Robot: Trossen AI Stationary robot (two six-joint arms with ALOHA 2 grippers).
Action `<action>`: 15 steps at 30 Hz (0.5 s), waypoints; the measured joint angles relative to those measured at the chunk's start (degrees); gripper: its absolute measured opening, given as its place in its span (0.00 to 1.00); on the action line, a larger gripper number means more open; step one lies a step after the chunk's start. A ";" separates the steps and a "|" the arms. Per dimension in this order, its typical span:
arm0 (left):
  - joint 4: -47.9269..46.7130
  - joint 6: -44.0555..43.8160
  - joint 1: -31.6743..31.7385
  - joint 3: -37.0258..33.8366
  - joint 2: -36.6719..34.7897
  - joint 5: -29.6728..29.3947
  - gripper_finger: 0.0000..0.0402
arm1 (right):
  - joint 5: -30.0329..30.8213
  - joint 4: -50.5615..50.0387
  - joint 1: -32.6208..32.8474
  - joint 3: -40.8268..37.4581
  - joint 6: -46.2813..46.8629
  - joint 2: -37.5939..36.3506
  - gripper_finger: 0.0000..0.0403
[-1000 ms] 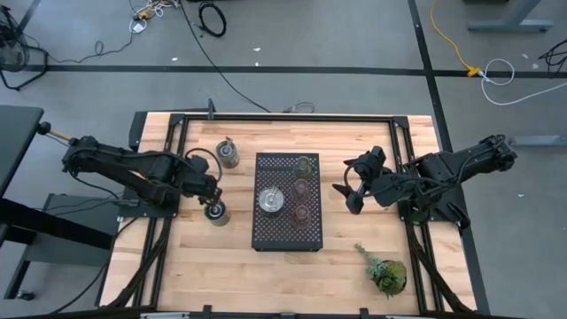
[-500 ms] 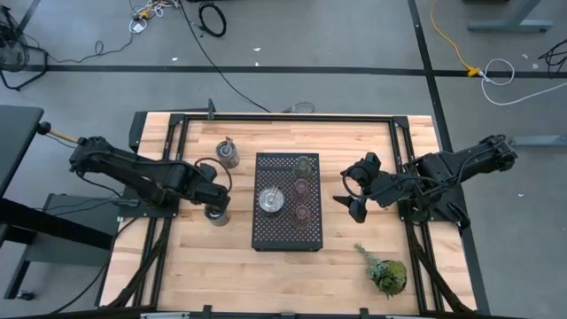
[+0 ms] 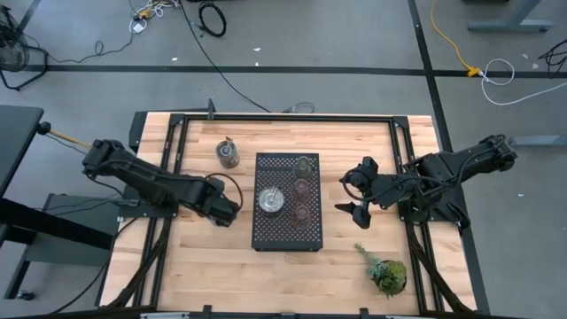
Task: Pick & Place candle stick holders
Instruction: Put the bottom silver scented candle on the shelf aligned with the silver scented candle
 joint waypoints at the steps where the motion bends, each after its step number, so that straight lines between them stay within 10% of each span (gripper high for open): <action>1: 0.15 -0.23 0.00 0.00 0.50 0.75 0.98 | -0.02 0.00 0.00 0.00 -0.28 0.00 0.91; 15: 2.06 1.29 1.67 0.00 5.17 1.60 0.98 | -1.46 0.20 0.02 0.00 -3.21 0.00 0.91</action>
